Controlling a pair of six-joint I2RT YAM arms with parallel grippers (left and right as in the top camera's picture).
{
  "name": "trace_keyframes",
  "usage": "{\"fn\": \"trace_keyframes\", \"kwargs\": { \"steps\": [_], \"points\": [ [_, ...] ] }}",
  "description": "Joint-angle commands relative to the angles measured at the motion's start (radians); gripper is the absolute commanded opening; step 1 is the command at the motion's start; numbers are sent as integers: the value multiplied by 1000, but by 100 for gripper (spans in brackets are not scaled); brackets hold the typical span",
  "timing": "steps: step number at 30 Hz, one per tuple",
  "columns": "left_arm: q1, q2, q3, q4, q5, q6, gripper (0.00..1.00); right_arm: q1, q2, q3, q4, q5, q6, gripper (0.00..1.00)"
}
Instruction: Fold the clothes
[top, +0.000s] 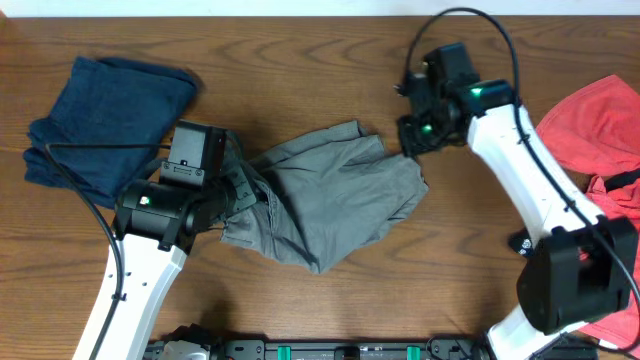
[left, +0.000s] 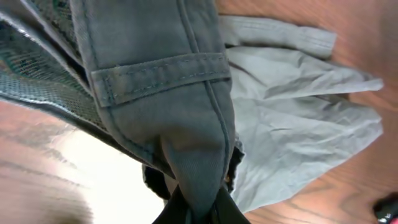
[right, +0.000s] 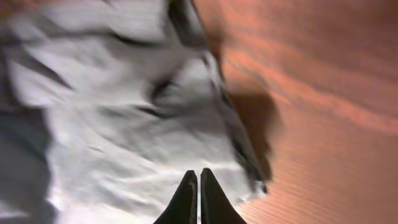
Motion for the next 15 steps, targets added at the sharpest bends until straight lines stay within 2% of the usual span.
{"fn": "trace_keyframes", "kwargs": {
  "steps": [1,7,11,15],
  "points": [
    [0,-9,25,35,63,21,6,-4,51,-71,17,-8,-71,3],
    [-53,-6,25,103,88,20,6,0,59,-263,198,0,-62,4],
    [-138,14,25,175,88,6,6,18,60,-416,360,-8,-24,4],
    [-248,65,25,288,117,5,6,58,60,-505,428,-8,11,4]
  ]
}}
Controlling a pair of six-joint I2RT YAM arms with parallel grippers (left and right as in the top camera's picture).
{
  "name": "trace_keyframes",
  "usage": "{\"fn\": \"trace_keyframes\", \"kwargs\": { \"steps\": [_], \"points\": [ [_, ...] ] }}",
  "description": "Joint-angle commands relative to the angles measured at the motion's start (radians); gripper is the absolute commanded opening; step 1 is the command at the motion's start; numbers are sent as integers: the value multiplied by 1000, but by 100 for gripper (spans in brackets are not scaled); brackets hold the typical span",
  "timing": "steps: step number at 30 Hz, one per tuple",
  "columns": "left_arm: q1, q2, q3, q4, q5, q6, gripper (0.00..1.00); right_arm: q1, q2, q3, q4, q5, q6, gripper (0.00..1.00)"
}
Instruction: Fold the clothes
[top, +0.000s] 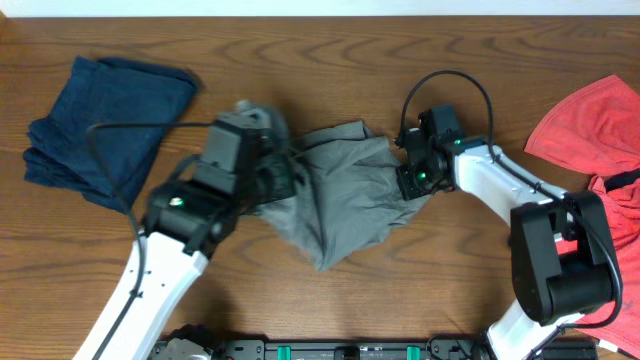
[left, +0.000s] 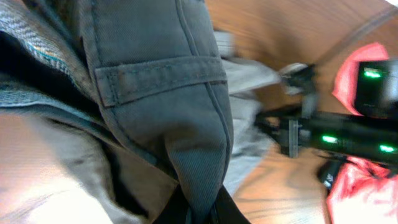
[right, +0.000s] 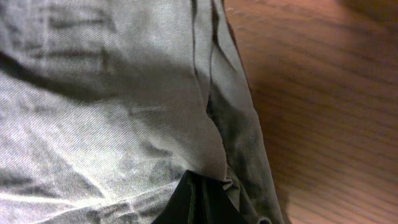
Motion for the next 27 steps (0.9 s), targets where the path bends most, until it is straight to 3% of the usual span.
{"fn": "trace_keyframes", "kwargs": {
  "steps": [1,8,17,20,22,24,25,27],
  "points": [
    [-89,51,24,80,38,-1,6,56,32,-89,6,-9,44,5],
    [-222,185,24,267,38,-61,6,114,32,-116,21,-1,79,4],
    [-280,332,24,308,60,-95,6,121,32,-116,18,-1,85,5],
    [-282,329,24,340,61,-95,6,120,32,-116,18,-1,116,11],
    [-279,319,24,361,60,-93,17,117,27,-110,-1,-1,150,15],
    [-264,294,24,379,60,-58,62,108,8,-85,-54,-1,165,19],
    [-252,278,26,381,60,-34,80,100,-3,-68,-84,4,168,20],
    [-212,233,31,380,57,31,83,72,-48,-9,-173,38,183,22]
  ]
}}
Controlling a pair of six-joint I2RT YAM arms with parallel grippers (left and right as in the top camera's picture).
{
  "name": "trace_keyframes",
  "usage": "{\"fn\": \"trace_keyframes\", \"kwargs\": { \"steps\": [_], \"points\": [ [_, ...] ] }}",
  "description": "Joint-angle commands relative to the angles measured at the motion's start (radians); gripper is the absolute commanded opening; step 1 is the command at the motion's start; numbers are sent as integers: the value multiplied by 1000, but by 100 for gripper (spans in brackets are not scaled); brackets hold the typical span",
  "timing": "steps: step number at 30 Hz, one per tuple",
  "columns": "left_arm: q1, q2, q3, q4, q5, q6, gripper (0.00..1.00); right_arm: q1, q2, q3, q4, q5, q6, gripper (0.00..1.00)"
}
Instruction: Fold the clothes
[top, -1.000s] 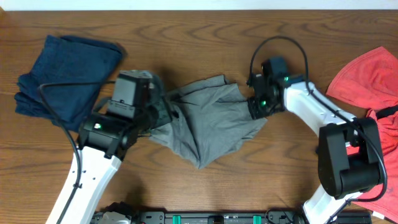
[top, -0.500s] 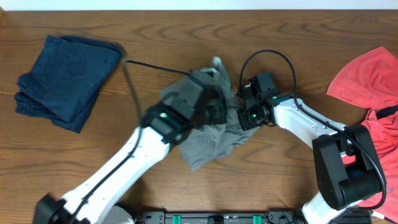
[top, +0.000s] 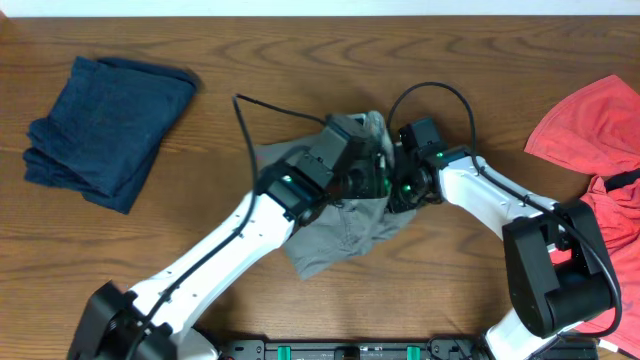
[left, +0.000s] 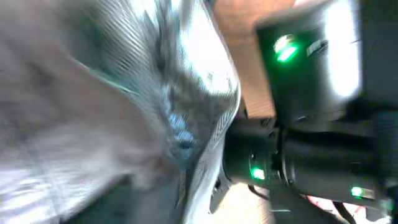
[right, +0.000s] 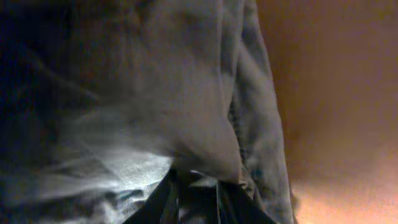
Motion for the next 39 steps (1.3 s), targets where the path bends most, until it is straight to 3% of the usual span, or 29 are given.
{"fn": "trace_keyframes", "kwargs": {
  "steps": [1,4,10,16,26,31,36,39],
  "points": [
    [67,-92,31,5,0,109,85,-37,-34,48,-119,74,50,22],
    [169,-144,31,-2,-66,153,93,-93,-126,169,-232,116,51,24],
    [380,-98,31,-15,-76,157,93,-155,-310,362,-319,100,41,27],
    [434,50,31,-22,-70,158,93,-103,-380,371,-354,-202,-23,26],
    [433,285,31,-38,-36,172,90,59,-293,172,-333,-231,41,26],
    [433,349,31,-135,-37,172,90,115,-229,14,-256,-203,56,26],
    [433,370,27,-279,-37,172,89,84,-161,-101,-165,71,215,24],
    [433,370,24,-361,-36,172,80,41,-132,-130,-100,216,261,23]
  ]
}}
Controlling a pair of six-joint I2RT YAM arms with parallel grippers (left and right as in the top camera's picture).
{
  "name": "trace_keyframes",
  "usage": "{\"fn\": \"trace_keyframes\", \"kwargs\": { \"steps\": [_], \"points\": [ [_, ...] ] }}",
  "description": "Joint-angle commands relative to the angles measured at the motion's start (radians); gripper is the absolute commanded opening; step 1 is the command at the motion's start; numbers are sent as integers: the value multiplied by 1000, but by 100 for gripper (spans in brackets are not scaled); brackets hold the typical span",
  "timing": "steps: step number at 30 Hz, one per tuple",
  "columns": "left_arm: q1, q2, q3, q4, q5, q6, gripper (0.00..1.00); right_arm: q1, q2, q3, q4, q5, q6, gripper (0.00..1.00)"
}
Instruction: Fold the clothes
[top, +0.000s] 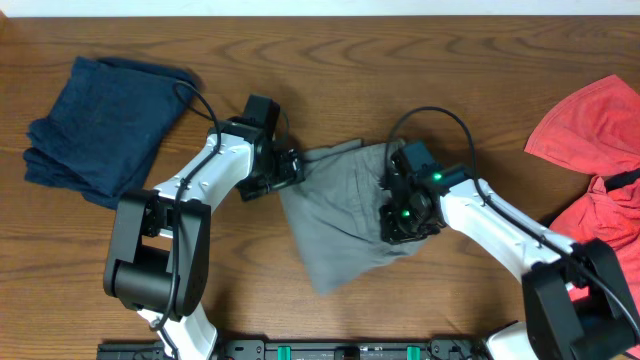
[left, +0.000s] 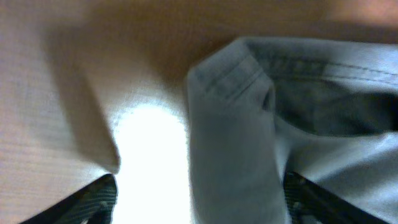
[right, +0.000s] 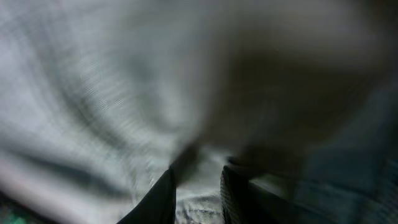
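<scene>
A grey garment (top: 335, 215) lies folded over on the wooden table (top: 330, 60), narrower at the front. My left gripper (top: 288, 170) stands at its upper left corner. In the left wrist view that gripper (left: 202, 205) is open, its fingers (left: 99, 199) wide apart, with the waistband corner (left: 230, 93) lying loose between them. My right gripper (top: 400, 215) presses down on the garment's right part. In the right wrist view, which is blurred, the right gripper (right: 198, 199) has its fingers (right: 160, 199) a little apart over grey cloth (right: 124, 81).
A folded dark blue garment (top: 100, 125) lies at the far left. A crumpled red garment (top: 590, 120) lies at the right edge, partly out of view. A black rail (top: 350, 350) runs along the table's front edge.
My left gripper was shut on the grey cloth over the garment's middle, beside my right gripper. Now it is open at the garment's left corner, the cloth let go. The right gripper sits slightly nearer the front.
First my left gripper held the waistband at the spread garment's left side, and my right stood shut by its upper right corner. Then the left was further right with the waistband raised, then beside the right gripper. Now the garment lies folded and narrower.
</scene>
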Motion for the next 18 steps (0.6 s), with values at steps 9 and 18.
{"fn": "trace_keyframes", "kwargs": {
  "steps": [9,18],
  "points": [
    [-30,11,2,-410,153,-23,72,-124,37,-9,468,392,-94,31],
    [-6,-202,17,-337,129,26,74,-121,-34,126,274,311,-108,41]
  ]
}}
